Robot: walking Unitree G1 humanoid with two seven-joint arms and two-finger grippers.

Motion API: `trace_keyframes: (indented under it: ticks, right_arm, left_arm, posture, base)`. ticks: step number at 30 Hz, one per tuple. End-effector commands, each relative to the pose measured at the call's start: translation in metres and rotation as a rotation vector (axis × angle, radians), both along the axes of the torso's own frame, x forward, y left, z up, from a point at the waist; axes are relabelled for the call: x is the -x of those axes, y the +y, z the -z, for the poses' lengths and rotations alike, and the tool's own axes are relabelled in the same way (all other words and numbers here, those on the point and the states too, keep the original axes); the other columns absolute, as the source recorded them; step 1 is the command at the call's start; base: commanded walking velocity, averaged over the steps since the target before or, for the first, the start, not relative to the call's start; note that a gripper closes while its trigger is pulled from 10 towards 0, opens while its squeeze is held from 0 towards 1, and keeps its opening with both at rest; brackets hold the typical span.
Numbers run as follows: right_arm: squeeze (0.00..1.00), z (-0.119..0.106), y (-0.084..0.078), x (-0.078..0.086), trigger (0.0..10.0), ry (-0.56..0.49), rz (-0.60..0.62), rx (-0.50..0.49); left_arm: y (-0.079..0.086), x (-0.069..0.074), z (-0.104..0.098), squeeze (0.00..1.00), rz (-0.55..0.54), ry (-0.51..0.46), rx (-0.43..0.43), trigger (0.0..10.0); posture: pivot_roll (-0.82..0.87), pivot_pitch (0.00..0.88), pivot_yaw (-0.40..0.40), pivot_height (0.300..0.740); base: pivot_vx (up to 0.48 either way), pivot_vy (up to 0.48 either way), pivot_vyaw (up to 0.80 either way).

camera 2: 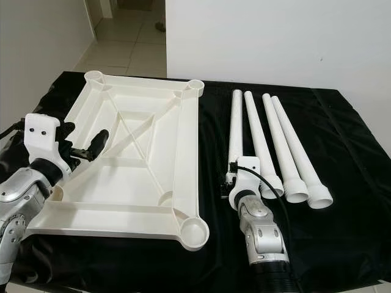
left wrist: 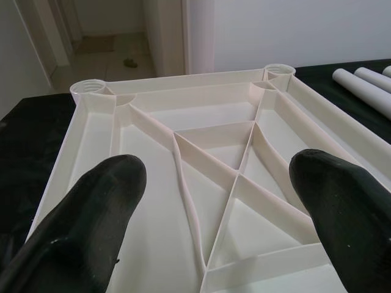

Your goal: Building children table

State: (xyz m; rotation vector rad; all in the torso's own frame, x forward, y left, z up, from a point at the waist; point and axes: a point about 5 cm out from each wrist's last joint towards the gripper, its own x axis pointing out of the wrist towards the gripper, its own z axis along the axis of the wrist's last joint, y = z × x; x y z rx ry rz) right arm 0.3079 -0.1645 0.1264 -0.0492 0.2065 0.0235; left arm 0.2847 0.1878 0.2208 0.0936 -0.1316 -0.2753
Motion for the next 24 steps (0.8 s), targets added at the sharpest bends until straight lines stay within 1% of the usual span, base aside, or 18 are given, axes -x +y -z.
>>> trace_keyframes:
  ticks: [1, 8, 9, 10, 11, 12, 13, 14, 16, 17, 18, 19, 22, 24]
  right_arm:
    - [0.00, 0.007, 0.001, 0.001, 0.0, 0.036, -0.005, -0.005]
    - [0.00, 0.006, 0.001, -0.004, 0.0, 0.004, -0.022, 0.012]
    - [0.00, 0.001, 0.001, -0.004, 9.6, -0.053, -0.035, 0.010]
    - [0.00, 0.001, 0.001, -0.004, 9.6, -0.053, -0.035, 0.010]
    - [0.00, -0.006, 0.000, -0.004, 10.0, -0.117, -0.043, -0.005]
    - [0.00, -0.006, 0.000, -0.004, 10.0, -0.117, -0.043, -0.005]
    - [0.00, -0.019, -0.003, -0.003, 10.0, -0.217, -0.053, -0.051]
    - [0.00, -0.019, -0.003, -0.003, 10.0, -0.217, -0.053, -0.051]
    - [0.00, -0.026, -0.004, -0.003, 10.0, -0.270, -0.067, -0.063]
    - [0.00, -0.026, -0.004, -0.003, 10.0, -0.270, -0.067, -0.063]
    - [0.00, -0.032, -0.005, -0.002, 10.0, -0.312, -0.081, -0.083]
    - [0.00, -0.032, -0.005, -0.002, 10.0, -0.312, -0.081, -0.083]
    - [0.00, -0.049, -0.007, -0.003, 10.0, -0.421, -0.114, -0.129]
    - [0.00, -0.051, -0.006, -0.003, 10.0, -0.435, -0.118, -0.134]
  left_arm:
    - [-0.005, 0.002, -0.003, 0.00, 0.072, -0.004, -0.017, 10.0]
    - [-0.004, 0.002, -0.004, 0.00, 0.059, -0.011, -0.012, 10.0]
    - [-0.004, 0.001, -0.004, 0.00, 0.059, -0.011, -0.002, 10.0]
    - [-0.004, 0.001, -0.004, 0.00, 0.059, -0.011, -0.002, 10.0]
    - [-0.004, 0.001, -0.004, 0.00, 0.059, -0.011, 0.009, 10.0]
    - [-0.004, 0.001, -0.004, 0.00, 0.059, -0.011, 0.009, 10.0]
    - [-0.004, 0.001, -0.005, 0.00, 0.067, -0.013, 0.027, 10.0]
    - [-0.004, 0.001, -0.005, 0.00, 0.067, -0.013, 0.027, 10.0]
    - [-0.004, 0.000, -0.006, 0.00, 0.078, -0.014, 0.034, 10.0]
    - [-0.004, 0.000, -0.006, 0.00, 0.078, -0.014, 0.034, 10.0]
    - [-0.003, -0.001, -0.009, 0.00, 0.099, -0.016, 0.054, 10.0]
    - [-0.003, -0.001, -0.009, 0.00, 0.099, -0.016, 0.054, 10.0]
    - [-0.005, -0.006, -0.017, 0.00, 0.161, -0.027, 0.072, 10.0]
    - [-0.006, -0.008, -0.019, 0.00, 0.173, -0.028, 0.074, 10.0]
  posture:
    - [0.06, 0.113, -0.048, 0.740]
    - [0.06, 0.108, -0.056, 0.740]
    - [0.06, 0.108, -0.056, 0.740]
    - [0.06, 0.108, -0.056, 0.740]
    - [0.06, 0.110, -0.062, 0.740]
    - [0.06, 0.110, -0.062, 0.740]
    - [0.05, 0.113, -0.069, 0.740]
    - [0.05, 0.113, -0.069, 0.740]
    - [0.05, 0.113, -0.071, 0.740]
    - [0.05, 0.113, -0.071, 0.740]
    - [0.06, 0.114, -0.076, 0.740]
    - [0.06, 0.114, -0.076, 0.740]
    - [0.06, 0.103, -0.071, 0.740]
    - [0.06, 0.103, -0.071, 0.740]
  base:
    - [0.000, 0.000, 0.00]
    - [0.000, 0.000, 0.00]
    - [0.000, 0.000, 0.00]
    - [0.000, 0.000, 0.00]
    - [0.000, 0.000, 0.00]
    - [0.000, 0.000, 0.00]
    - [0.000, 0.000, 0.00]
    - [0.000, 0.000, 0.00]
    - [0.000, 0.000, 0.00]
    - [0.000, 0.000, 0.00]
    - [0.000, 0.000, 0.00]
    - [0.000, 0.000, 0.00]
    - [0.000, 0.000, 0.00]
    - [0.000, 0.000, 0.00]
